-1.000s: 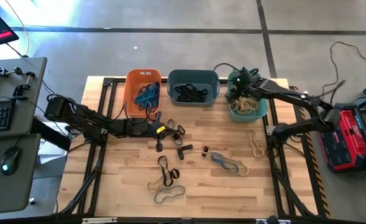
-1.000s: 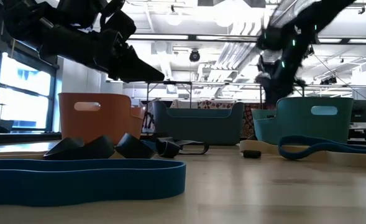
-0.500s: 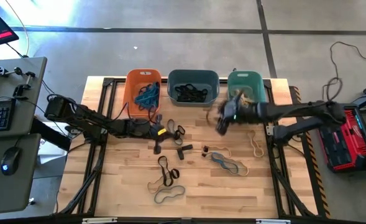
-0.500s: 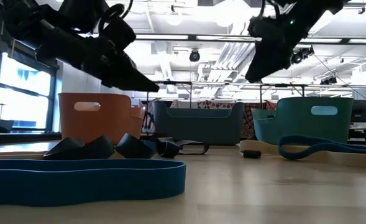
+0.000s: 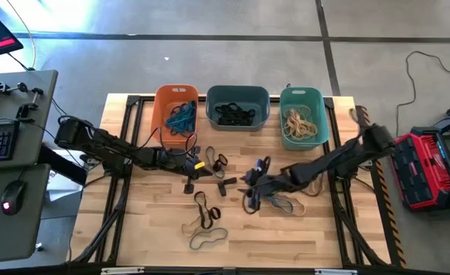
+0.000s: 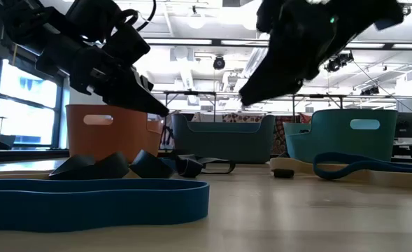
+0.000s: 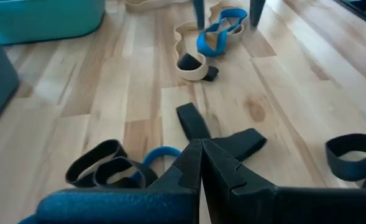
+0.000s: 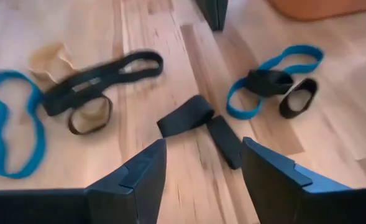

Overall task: Sort rubber bands into baskets
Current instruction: Put the black rubber band into the blue bin

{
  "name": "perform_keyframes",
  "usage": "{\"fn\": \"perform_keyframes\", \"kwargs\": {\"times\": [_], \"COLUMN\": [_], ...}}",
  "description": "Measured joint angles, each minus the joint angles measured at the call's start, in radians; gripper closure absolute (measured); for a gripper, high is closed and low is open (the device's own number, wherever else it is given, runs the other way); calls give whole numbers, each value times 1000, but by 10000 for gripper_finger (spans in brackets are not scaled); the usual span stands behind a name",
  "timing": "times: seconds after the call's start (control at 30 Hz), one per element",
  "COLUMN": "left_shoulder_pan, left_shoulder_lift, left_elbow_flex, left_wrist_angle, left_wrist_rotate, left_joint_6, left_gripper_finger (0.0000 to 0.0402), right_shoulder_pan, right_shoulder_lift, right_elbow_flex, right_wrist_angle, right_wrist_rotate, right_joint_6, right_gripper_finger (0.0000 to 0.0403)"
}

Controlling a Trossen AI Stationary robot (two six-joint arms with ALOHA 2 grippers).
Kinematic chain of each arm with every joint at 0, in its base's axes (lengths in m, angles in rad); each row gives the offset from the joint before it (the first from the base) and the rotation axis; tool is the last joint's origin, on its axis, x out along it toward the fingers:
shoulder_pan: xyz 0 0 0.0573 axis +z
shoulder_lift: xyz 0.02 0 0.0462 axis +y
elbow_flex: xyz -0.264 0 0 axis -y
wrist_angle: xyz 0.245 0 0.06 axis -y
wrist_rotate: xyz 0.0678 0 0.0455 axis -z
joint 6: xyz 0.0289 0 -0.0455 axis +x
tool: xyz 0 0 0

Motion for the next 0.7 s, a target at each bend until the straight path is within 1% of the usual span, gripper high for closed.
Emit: {"fn": "perform_keyframes", "kwargs": {"times": [0.17,0.37,0.47,0.53,0.7], "left_shoulder_pan": [-3,-3,-3,-3,-3], "left_shoulder_lift": [0,0,0,0,0], "left_elbow_flex": [0,-22,-55,-76,-103], "left_wrist_angle": [14,40,101,128,149], "left_wrist_rotate": [18,18,18,18,16], "left_joint_6": [0,-1,-19,-39,-75], "left_gripper_finger": [401,401,401,401,401], "right_shoulder_pan": [-21,-61,-78,-89,-128], "right_shoulder_lift": [152,294,341,359,374], "right_elbow_flex": [103,278,340,358,361], "right_wrist_angle": [-36,-228,-300,-322,-340], "right_wrist_rotate": [5,7,8,3,-68], "right_joint_6": [-43,-123,-160,-180,-201], "right_gripper_finger": [207,207,207,207,211]}}
